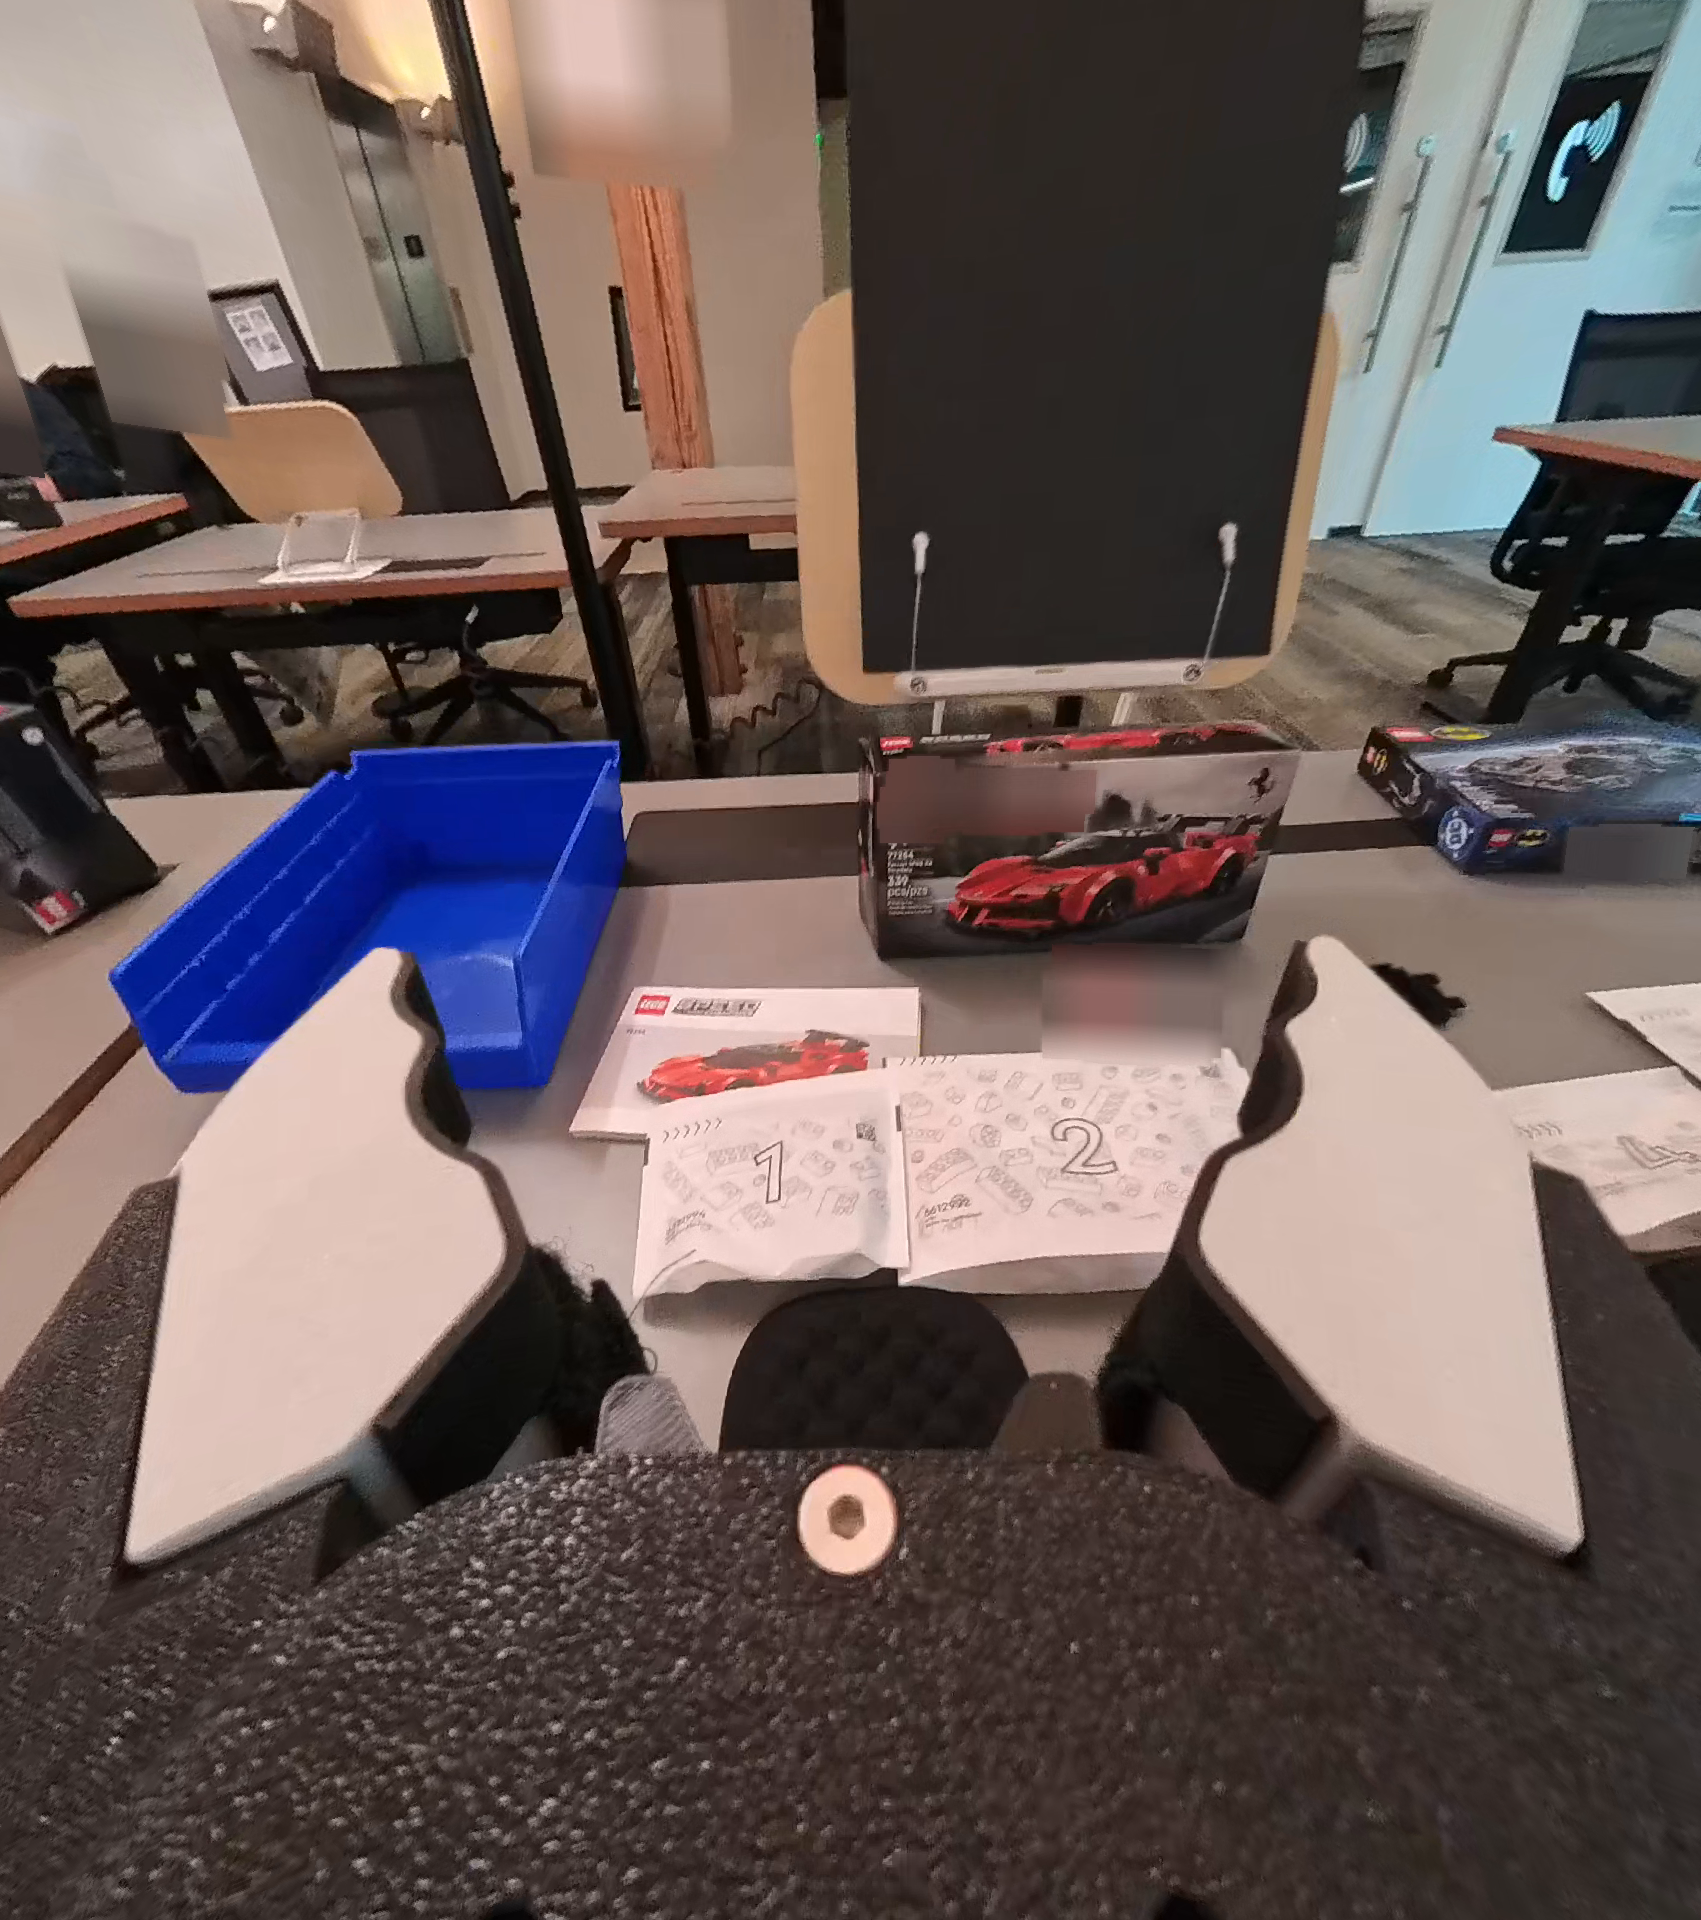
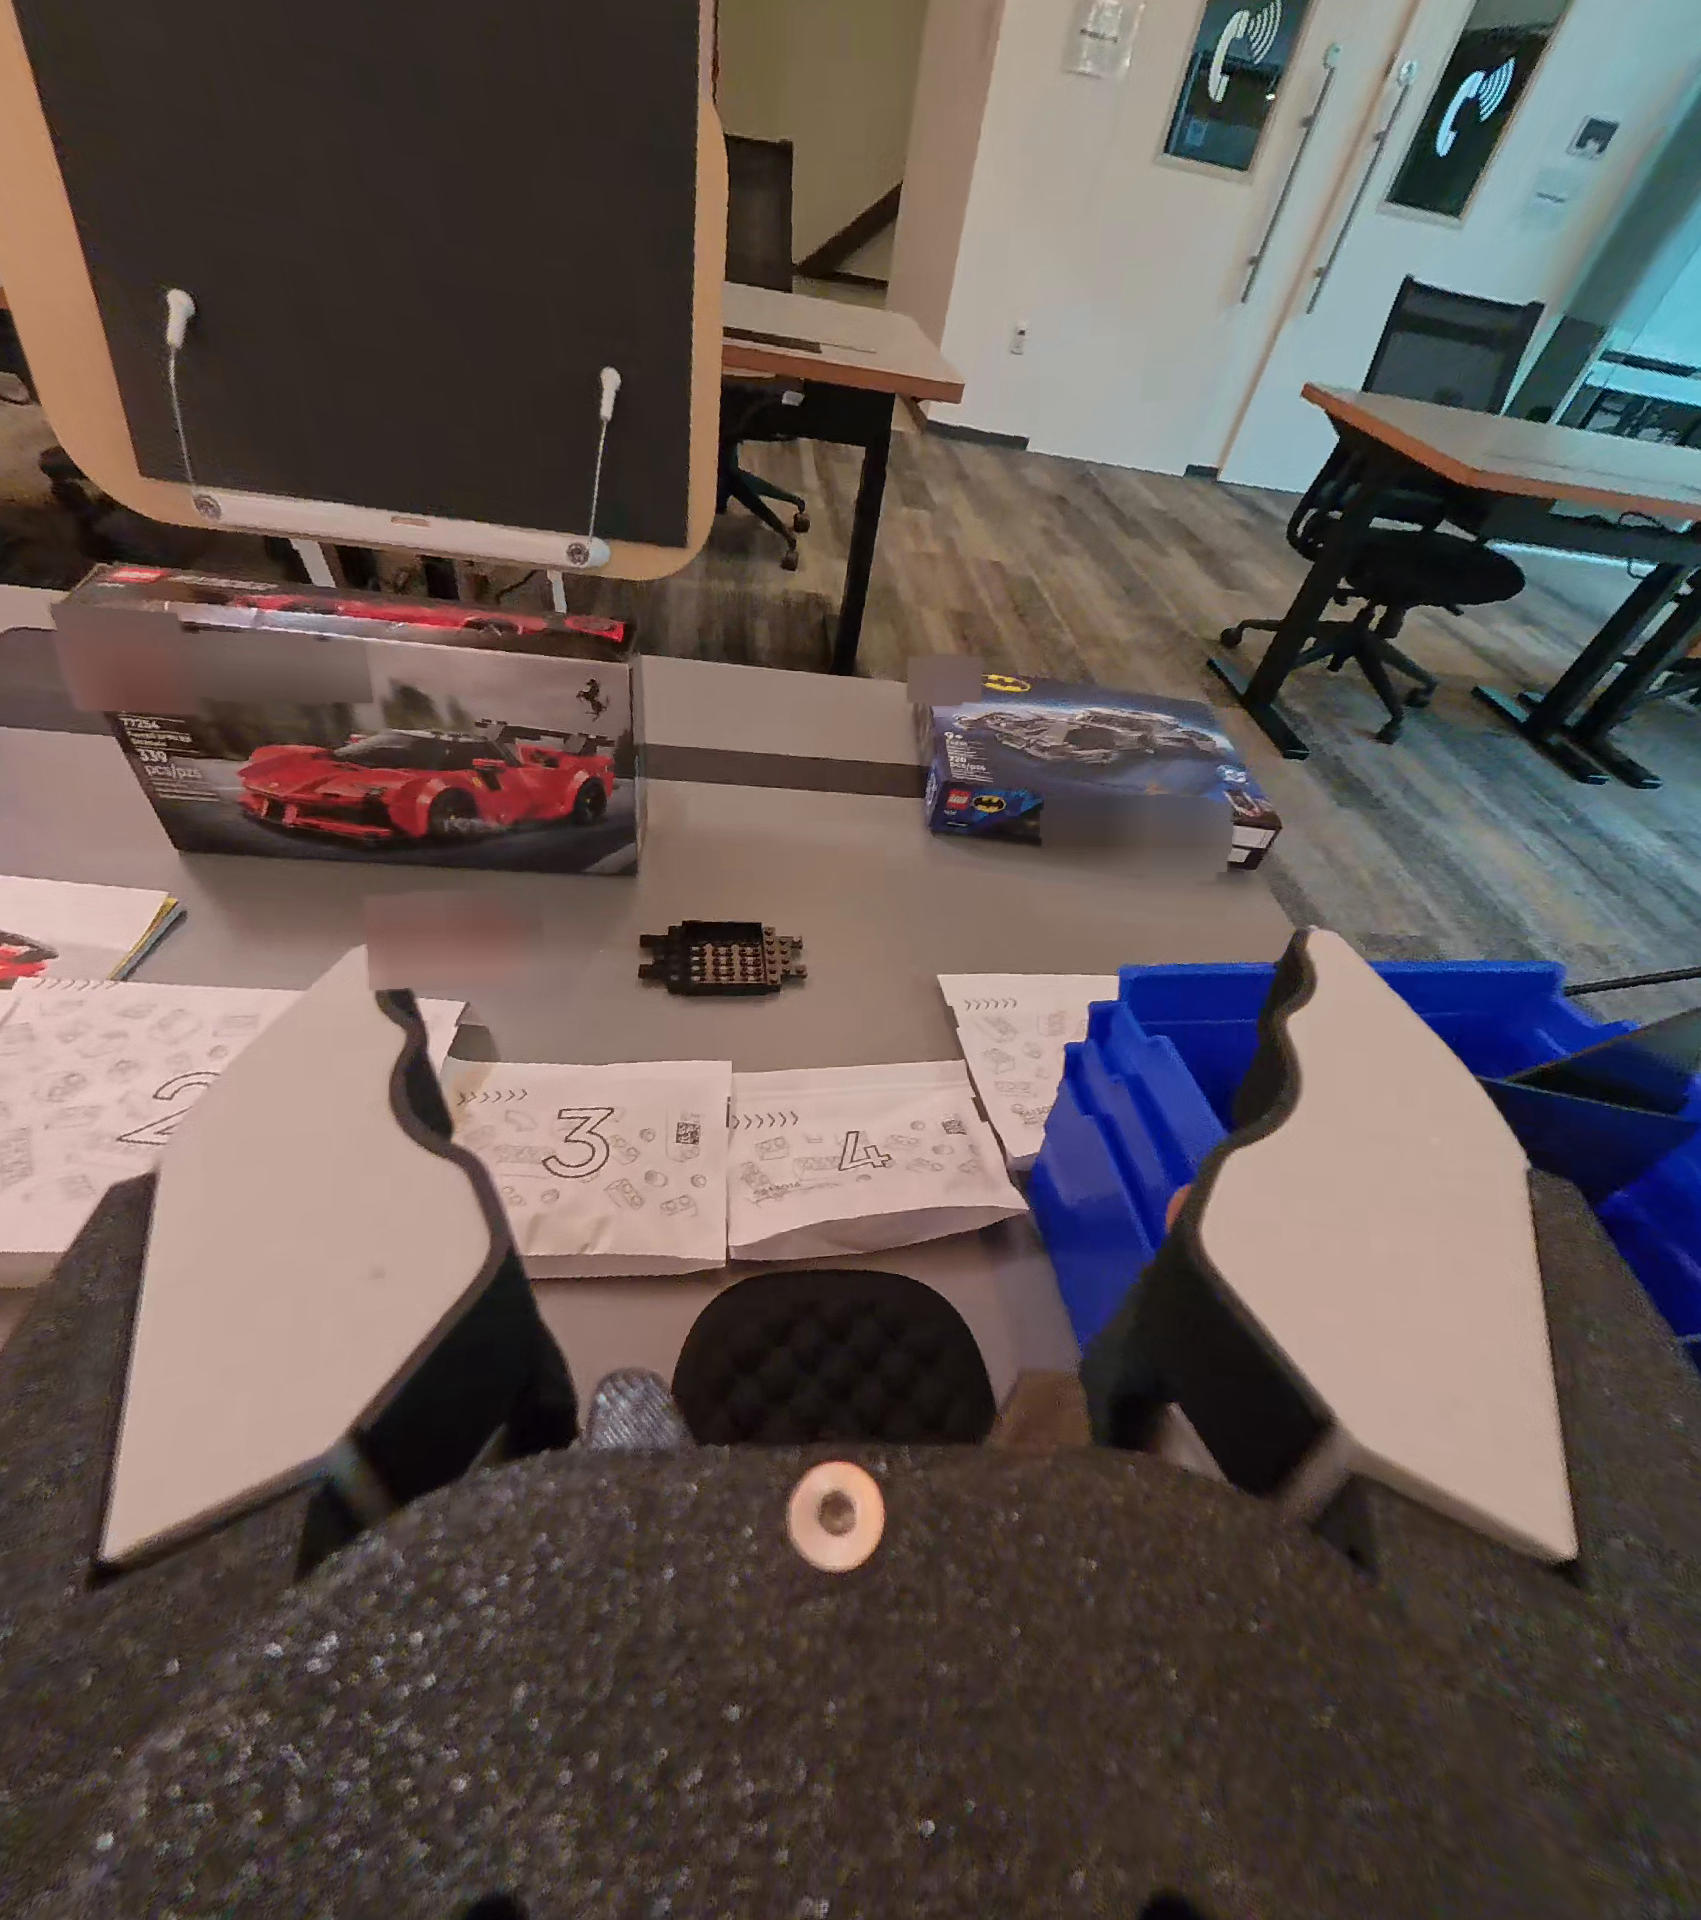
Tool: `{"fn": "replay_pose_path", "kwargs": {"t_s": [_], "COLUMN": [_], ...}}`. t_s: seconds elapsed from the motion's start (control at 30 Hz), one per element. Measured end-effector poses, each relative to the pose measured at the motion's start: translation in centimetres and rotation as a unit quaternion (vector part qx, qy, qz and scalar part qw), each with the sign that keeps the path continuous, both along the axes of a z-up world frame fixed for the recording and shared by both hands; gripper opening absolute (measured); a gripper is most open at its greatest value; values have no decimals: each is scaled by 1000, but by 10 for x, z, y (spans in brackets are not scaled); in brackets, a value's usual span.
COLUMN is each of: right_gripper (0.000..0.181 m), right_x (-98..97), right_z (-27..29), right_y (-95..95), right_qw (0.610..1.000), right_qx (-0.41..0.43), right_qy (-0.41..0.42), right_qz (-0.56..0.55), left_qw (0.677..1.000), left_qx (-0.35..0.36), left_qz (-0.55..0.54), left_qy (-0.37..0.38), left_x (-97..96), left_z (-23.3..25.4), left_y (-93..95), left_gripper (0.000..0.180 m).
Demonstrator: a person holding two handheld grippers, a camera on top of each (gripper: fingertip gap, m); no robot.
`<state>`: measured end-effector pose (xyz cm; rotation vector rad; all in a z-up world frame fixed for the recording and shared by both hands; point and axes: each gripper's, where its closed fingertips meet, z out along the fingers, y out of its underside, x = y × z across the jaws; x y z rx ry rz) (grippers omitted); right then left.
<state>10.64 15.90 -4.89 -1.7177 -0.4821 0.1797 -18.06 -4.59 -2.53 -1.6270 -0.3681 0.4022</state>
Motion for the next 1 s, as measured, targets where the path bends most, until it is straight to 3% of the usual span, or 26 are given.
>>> {"fn": "replay_pose_path", "kwargs": {"t_s": [1.0], "right_gripper": [145], "right_x": [2], "right_z": [-15], "right_y": [-10], "right_qw": [999], "right_qx": [-17], "right_qy": [-28], "right_qz": [10], "left_qw": [1000], "left_qx": [-28], "left_qz": [3], "left_qy": [-7], "left_x": [2], "left_z": [-24], "left_y": [-4], "left_gripper": [135]}}
